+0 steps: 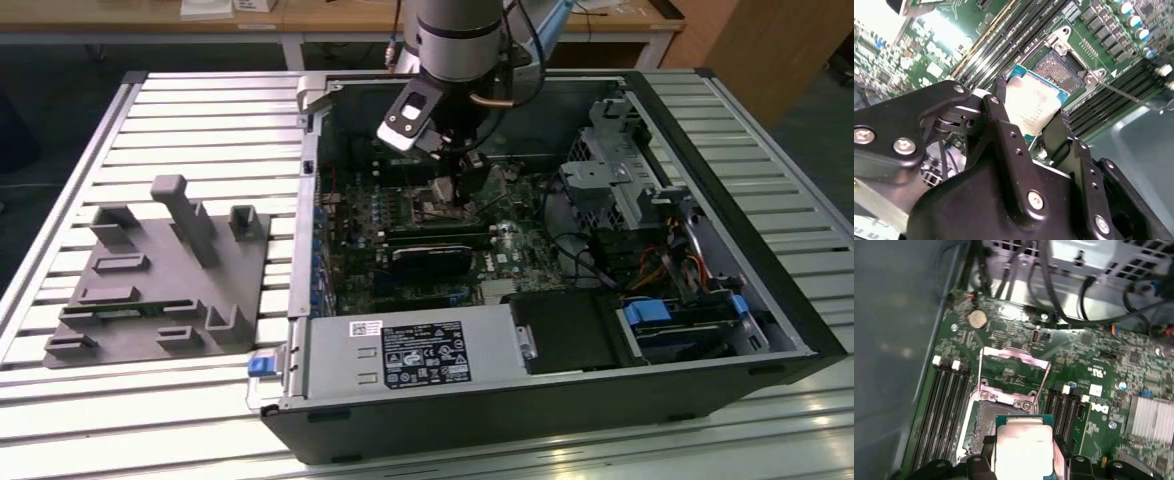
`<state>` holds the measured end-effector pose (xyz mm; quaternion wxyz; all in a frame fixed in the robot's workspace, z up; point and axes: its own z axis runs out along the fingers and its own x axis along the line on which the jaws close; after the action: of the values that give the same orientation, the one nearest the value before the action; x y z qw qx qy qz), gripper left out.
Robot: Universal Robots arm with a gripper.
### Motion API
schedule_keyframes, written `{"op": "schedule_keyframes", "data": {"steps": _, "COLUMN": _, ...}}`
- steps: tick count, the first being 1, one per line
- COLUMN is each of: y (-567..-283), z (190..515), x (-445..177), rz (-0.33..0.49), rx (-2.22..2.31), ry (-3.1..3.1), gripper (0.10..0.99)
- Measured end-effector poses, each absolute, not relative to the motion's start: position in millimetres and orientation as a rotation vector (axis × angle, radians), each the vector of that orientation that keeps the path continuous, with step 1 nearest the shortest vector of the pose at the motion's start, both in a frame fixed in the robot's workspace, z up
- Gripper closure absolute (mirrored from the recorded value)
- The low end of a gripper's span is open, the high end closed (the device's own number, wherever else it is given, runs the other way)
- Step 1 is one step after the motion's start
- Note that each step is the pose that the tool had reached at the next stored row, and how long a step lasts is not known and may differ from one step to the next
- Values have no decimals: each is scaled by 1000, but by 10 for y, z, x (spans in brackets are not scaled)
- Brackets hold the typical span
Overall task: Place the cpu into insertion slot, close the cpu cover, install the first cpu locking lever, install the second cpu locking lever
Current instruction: 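Place the cpu into insertion slot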
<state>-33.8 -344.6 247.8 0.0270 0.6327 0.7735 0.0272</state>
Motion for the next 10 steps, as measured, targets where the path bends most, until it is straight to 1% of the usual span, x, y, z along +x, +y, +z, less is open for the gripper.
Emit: {"op": "schedule_keyframes", "data": {"steps": 10, "y": -3446, "z": 2428, "x": -338, "rz": 76, "rx": 2152, "ry": 2207, "gripper": 545}}
